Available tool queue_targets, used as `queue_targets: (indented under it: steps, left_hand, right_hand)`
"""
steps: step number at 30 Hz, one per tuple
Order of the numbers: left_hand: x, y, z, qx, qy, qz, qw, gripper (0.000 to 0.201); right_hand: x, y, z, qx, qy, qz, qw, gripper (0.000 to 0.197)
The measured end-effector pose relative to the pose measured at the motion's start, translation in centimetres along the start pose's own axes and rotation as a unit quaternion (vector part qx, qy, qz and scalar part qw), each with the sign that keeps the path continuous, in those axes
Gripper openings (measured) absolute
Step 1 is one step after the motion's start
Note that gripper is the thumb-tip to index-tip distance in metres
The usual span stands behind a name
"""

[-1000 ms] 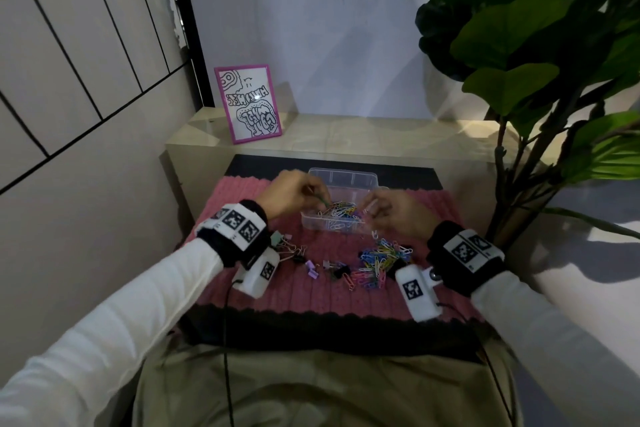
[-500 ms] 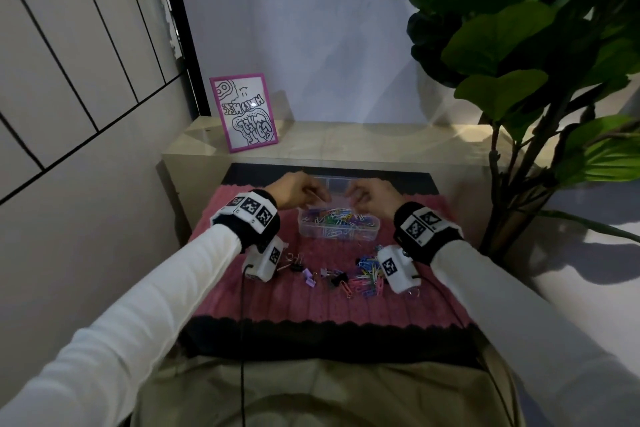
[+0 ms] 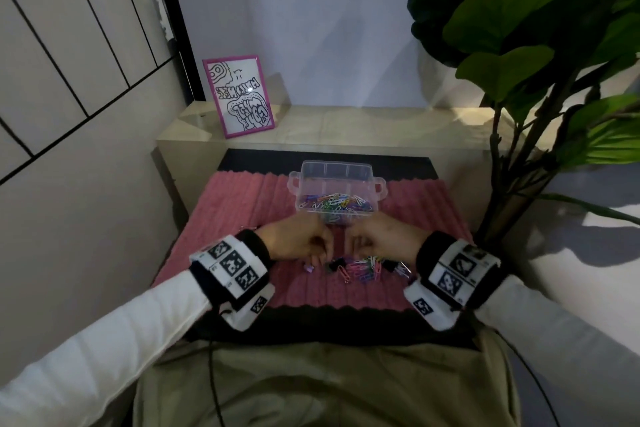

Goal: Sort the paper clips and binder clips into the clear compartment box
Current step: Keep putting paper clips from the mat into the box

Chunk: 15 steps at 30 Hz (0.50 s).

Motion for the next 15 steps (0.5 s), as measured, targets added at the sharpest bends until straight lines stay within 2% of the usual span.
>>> queue_targets:
  steps: [2, 4, 8, 12, 15]
  left_hand:
    - [-0.2, 0.4, -1.0, -0.060, 0.003, -0.018, 0.998, 0.018]
    - [-0.6, 0.1, -1.1, -0.131, 0.033, -0.017, 0.991, 0.021]
    - [-1.4, -1.3, -0.6, -0.163, 0.037, 0.009, 0.986, 0.024]
    - [-1.8, -2.5, -0.2, -0.165, 0.042, 0.039, 0.985, 0.022]
    - [-1.4, -2.9, 0.2, -0.195, 0.065, 0.070, 0.976, 0.024]
  right_hand:
    - [0.2, -0.4, -1.1, 0.040, -0.011, 0.009, 0.999, 0.011]
    - [0.2, -0.4, -1.5, 0.061, -0.006, 0.012, 0.998, 0.012]
    - [-0.3, 0.0, -1.1, 0.075, 0.001, -0.018, 0.997, 0.017]
    - [-1.1, 0.6, -2.4, 0.143, -0.063, -0.043, 0.987, 0.042]
    - [-1.4, 0.7, -2.6, 0.121, -0.036, -0.035, 0.991, 0.030]
Point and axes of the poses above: each hand's wrist, its own x-axis away from the middle knuckle, its own z-axis out of the back of the hand, y = z × x, the point moved 6 cm from there along -x, towards the middle knuckle, and after that the axes turned 7 degrees about -y, right-handed, at the moved point
